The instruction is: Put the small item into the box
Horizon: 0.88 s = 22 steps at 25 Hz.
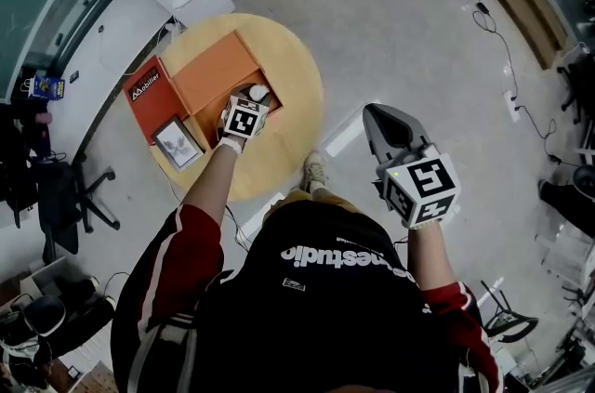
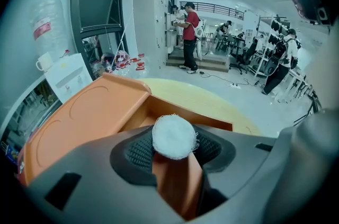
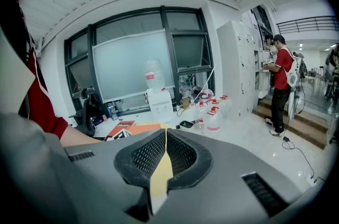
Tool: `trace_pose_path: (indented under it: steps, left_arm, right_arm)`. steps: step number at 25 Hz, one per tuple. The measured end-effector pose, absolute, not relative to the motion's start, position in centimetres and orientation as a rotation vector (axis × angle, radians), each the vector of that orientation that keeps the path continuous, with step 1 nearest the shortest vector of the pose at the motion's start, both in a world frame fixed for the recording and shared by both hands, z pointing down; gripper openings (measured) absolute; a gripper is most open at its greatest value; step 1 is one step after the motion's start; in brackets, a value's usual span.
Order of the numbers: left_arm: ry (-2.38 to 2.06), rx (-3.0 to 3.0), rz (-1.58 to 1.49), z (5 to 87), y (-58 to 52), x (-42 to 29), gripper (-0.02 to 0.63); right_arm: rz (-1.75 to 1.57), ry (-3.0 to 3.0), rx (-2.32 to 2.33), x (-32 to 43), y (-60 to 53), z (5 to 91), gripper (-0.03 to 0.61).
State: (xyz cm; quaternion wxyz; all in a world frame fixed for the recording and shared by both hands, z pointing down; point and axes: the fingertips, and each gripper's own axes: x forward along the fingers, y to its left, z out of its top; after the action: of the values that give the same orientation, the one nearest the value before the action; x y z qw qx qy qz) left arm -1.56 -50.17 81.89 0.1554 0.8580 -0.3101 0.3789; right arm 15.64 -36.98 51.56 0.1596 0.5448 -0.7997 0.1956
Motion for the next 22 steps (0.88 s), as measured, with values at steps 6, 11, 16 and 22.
trace_pose_path:
  steps: [6, 11, 16, 22]
  left_arm:
    - [-0.878, 2.495, 1.048, 81.1, -50.1, -1.0, 0.225]
    - [-0.880, 2.503, 1.027, 80.5, -50.1, -1.0, 0.230]
    - [-0.888, 2.498, 1.015, 79.9, -49.5, -1.3, 0.230]
    - [-0.891, 2.544, 0.986, 78.1, -49.2, -1.8, 0.230]
  right_arm:
    - [0.562, -2.273, 1.568, 15.6, -36.4, 51.4, 0.032]
    - [0.536, -2.275, 1.568, 15.0, -36.2, 50.8, 0.032]
    - [0.531, -2.282, 1.558, 14.2, -35.7, 50.7, 0.032]
    - [0.501, -2.293, 1.536, 12.3, -35.2, 49.8, 0.032]
